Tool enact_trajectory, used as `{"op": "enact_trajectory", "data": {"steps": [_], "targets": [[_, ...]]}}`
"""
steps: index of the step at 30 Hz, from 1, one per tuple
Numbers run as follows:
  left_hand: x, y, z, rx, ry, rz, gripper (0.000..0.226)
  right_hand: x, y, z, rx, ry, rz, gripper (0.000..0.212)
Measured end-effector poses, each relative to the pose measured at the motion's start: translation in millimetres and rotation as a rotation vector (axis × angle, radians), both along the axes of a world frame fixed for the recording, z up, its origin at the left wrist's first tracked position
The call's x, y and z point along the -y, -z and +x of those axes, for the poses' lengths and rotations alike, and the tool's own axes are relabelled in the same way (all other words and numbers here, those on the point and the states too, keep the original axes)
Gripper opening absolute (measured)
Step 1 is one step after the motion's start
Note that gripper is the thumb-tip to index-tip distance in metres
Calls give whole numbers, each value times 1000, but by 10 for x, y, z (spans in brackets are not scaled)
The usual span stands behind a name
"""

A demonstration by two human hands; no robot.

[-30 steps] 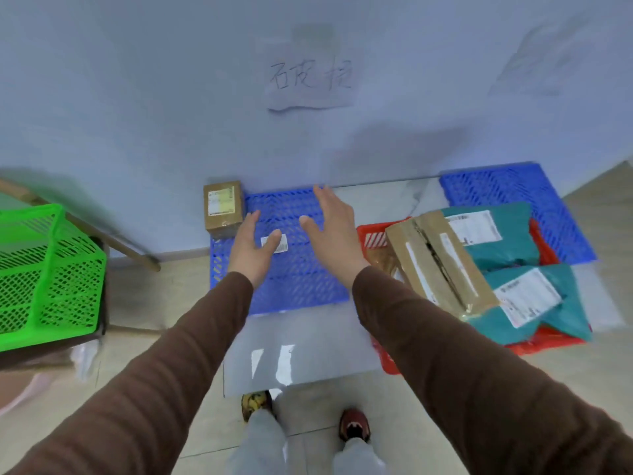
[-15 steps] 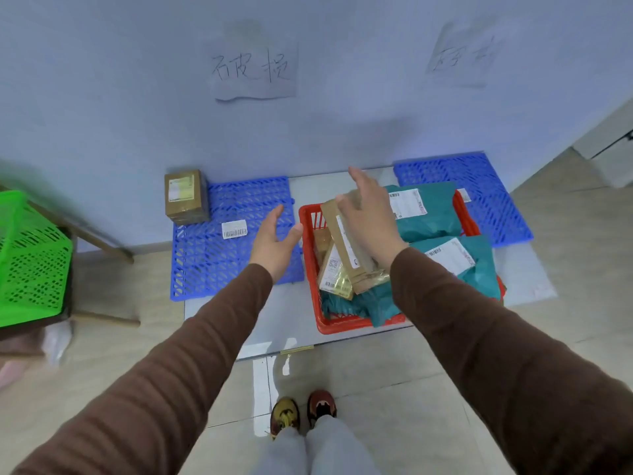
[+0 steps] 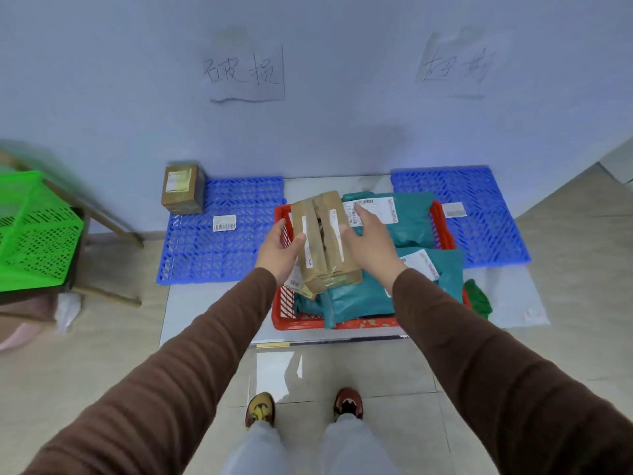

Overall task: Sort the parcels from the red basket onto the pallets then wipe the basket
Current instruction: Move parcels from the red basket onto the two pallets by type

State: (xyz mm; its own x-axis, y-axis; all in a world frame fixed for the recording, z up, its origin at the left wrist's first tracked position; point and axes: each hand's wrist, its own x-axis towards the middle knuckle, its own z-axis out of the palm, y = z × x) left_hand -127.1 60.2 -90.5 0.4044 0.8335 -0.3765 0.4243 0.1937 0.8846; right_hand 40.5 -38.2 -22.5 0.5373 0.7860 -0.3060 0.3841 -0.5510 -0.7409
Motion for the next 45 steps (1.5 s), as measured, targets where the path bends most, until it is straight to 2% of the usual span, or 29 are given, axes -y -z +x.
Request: {"op": "enact_trajectory", "data": {"steps": [4,12,18,21,25,32,41,45], "targets": [[99,529,66,-10,-64,-67,92,135,48,136,-88,-85,-52,56],[618,26,292,9,-164,-284,47,158,354,202,-330,-38,-122,48],[552,-37,294,104,-246,-219,43,57,371,151,-372,-5,1,45],[391,-130,231,177,-272,-185,49,-137,281,119,-356,-9,82,45],[71,-287,68,260,-298,-151,36,-492,119,-39,-369,-25,163,41],[-593,-322,-449,297,-316,-137,42,-1193,116,-577,-416,-17,182,39],[-1554,113,-1267,263,-364,-180,53,-2088,563,-1542,-449,75,160,39],[-1947,424,-1477,209,-318,-159,54,-2429,896,-1814,-495,149,128,30]]}}
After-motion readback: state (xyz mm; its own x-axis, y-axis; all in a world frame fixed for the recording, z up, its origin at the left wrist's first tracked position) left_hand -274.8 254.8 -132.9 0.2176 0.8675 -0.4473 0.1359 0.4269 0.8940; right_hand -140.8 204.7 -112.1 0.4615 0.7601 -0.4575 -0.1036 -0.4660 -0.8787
